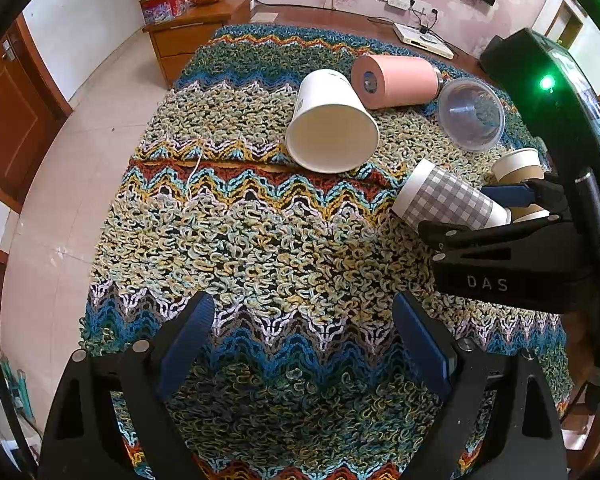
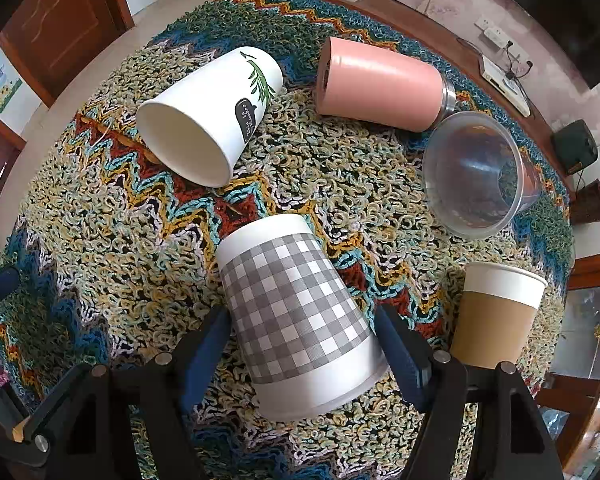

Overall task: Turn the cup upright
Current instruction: 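Close the right gripper around the checkered cup's body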

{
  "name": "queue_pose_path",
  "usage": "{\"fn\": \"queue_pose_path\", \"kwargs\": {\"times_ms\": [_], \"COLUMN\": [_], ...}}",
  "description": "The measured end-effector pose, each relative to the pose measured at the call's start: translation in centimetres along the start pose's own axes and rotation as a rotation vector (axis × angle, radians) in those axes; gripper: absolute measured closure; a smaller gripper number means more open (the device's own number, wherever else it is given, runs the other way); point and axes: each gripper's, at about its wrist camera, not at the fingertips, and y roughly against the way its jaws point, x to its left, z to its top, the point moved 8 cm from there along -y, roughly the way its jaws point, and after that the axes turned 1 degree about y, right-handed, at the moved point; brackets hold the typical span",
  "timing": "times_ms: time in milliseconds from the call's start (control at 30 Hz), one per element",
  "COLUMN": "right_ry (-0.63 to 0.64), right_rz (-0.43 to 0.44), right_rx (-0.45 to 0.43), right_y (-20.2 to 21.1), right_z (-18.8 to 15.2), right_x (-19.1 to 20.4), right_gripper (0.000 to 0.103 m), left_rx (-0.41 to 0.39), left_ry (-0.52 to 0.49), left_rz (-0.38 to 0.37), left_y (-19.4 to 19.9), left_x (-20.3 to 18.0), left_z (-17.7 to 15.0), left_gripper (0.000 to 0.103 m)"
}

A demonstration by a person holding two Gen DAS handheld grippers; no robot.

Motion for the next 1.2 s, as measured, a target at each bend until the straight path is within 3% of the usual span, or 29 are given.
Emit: {"fn": "queue_pose_path", "kwargs": {"times_ms": [1000, 1200], "right_ry": [-0.073, -0.104], "right_rz": [0.046, 0.074], "right_rx": [-0.006, 0.006], "right_y": [1.9, 2.6], "right_z": [-1.9, -3.0], "right_x": [-0.8, -0.7], "right_gripper": [0.03, 0.035], "left_rx": [0.011, 0.0], "left_ry": [0.02, 0.009], "left_rz": [0.053, 0.051], "left_y": [-0.5, 0.3], "left_x": [0.6, 0.2], "left_z": [0.1, -0.1], "left_gripper": [0.011, 0.011]}}
